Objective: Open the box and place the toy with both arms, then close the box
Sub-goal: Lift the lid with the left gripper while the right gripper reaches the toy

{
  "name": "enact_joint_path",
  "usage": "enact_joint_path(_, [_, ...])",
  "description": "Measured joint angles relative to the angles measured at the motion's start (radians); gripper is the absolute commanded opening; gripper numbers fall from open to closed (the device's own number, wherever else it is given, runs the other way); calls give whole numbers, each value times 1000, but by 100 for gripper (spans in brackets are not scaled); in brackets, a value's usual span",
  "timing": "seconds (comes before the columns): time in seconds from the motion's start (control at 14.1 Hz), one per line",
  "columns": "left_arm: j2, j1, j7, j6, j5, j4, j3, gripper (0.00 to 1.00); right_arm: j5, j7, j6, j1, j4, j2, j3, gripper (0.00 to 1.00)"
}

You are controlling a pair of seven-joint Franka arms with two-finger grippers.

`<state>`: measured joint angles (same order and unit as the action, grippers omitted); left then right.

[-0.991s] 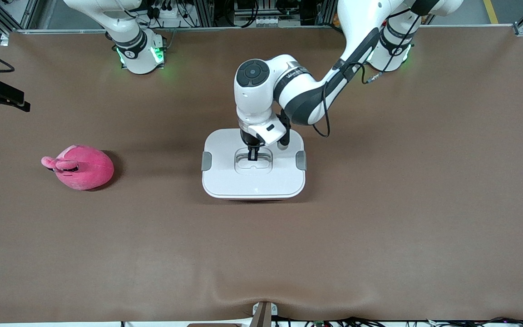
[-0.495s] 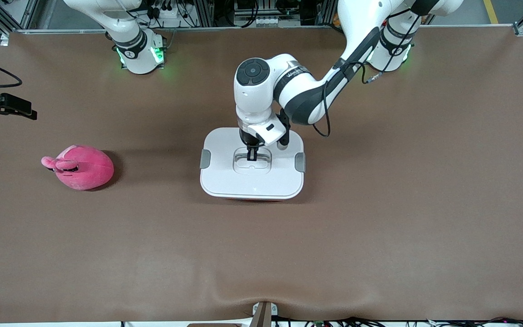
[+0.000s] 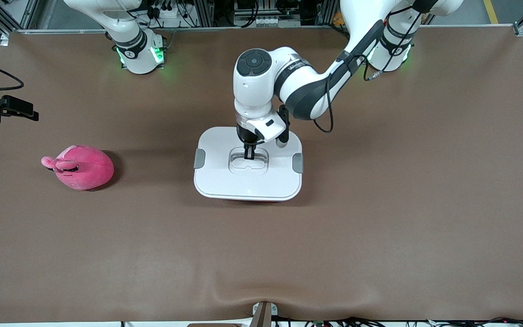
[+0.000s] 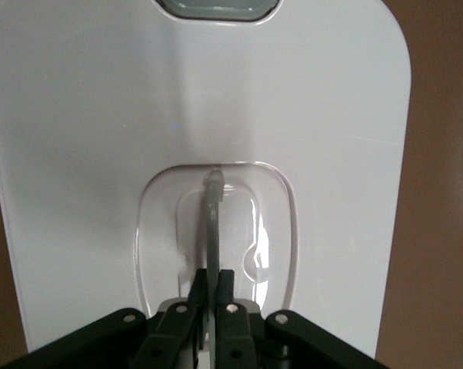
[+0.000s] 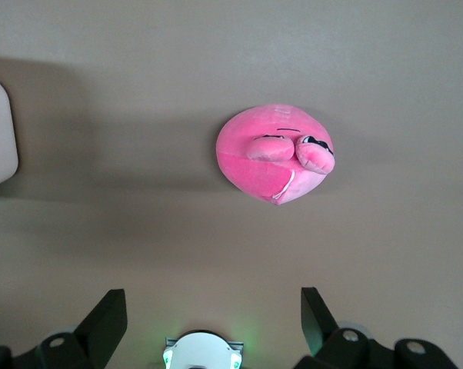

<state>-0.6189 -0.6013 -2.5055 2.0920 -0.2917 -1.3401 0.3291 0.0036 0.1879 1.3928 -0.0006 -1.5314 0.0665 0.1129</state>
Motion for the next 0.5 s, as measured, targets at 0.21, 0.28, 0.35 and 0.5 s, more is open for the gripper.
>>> enact_joint_path(0.21, [31,1,45,-4,0,3,0,0,0,98,0,0,0,12,0,100])
enact_joint_path(0.28, [46,2,62,-13,0,3,0,0,0,124,0,0,0,17,0,100])
enact_joint_path(0.35, [63,3,82,-27,0,3,0,0,0,154,1,0,0,22,0,100])
enact_joint_path(0.5, [97,4,120,-80,0,4,0,0,0,224,2,-1,0,30,0,100])
